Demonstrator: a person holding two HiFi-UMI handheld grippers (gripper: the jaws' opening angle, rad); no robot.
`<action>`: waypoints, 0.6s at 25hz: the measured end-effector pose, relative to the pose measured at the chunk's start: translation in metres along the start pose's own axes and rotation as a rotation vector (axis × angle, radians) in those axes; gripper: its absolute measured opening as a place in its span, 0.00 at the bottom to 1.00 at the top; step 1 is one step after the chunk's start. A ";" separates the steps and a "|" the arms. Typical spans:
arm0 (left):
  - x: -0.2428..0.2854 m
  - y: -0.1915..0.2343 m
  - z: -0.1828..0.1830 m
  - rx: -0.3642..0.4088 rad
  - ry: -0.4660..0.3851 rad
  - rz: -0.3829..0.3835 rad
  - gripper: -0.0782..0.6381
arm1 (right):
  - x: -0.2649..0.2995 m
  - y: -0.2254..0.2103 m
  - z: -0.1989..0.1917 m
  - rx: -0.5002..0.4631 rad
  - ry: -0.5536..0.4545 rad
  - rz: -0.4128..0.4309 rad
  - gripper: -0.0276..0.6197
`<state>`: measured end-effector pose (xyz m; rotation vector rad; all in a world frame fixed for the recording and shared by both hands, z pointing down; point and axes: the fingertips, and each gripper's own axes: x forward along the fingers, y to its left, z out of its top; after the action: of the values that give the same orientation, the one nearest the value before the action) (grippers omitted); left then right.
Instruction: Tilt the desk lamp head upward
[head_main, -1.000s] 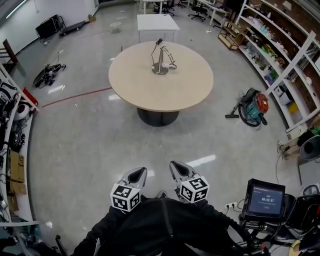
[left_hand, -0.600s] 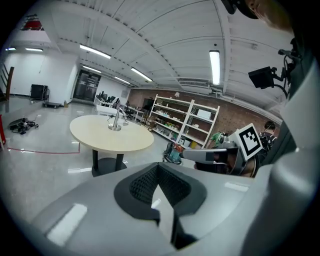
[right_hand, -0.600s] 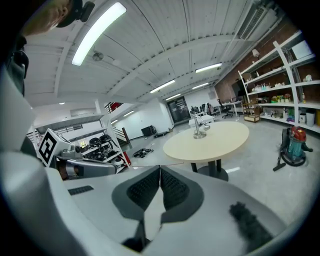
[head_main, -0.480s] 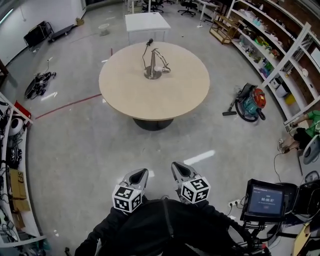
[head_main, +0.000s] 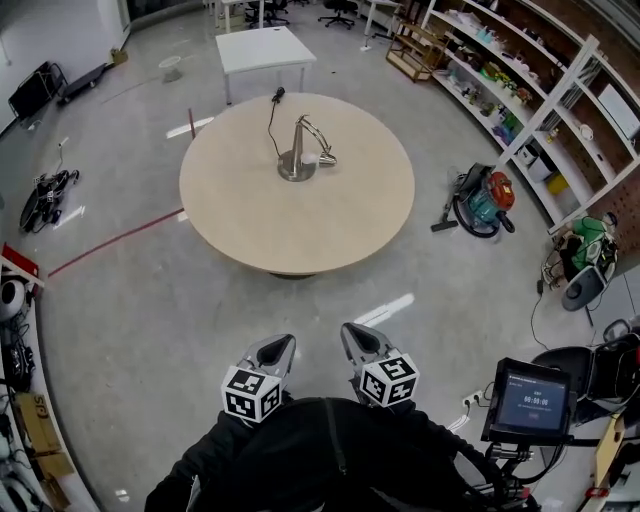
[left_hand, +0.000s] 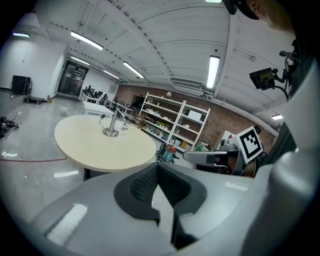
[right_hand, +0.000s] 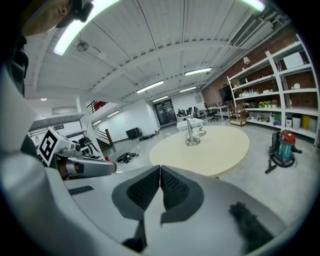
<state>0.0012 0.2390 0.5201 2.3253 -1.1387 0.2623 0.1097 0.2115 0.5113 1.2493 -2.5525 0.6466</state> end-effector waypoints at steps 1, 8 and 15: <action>0.000 0.011 0.004 -0.002 0.003 -0.008 0.12 | 0.009 0.003 0.003 0.003 0.000 -0.011 0.05; -0.003 0.078 0.015 -0.007 0.016 -0.052 0.12 | 0.068 0.027 0.015 -0.022 -0.010 -0.055 0.05; -0.007 0.100 0.017 -0.044 0.026 -0.063 0.12 | 0.084 0.038 0.020 -0.028 0.005 -0.068 0.05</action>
<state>-0.0821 0.1839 0.5410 2.3077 -1.0458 0.2412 0.0277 0.1644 0.5154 1.3175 -2.4945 0.5973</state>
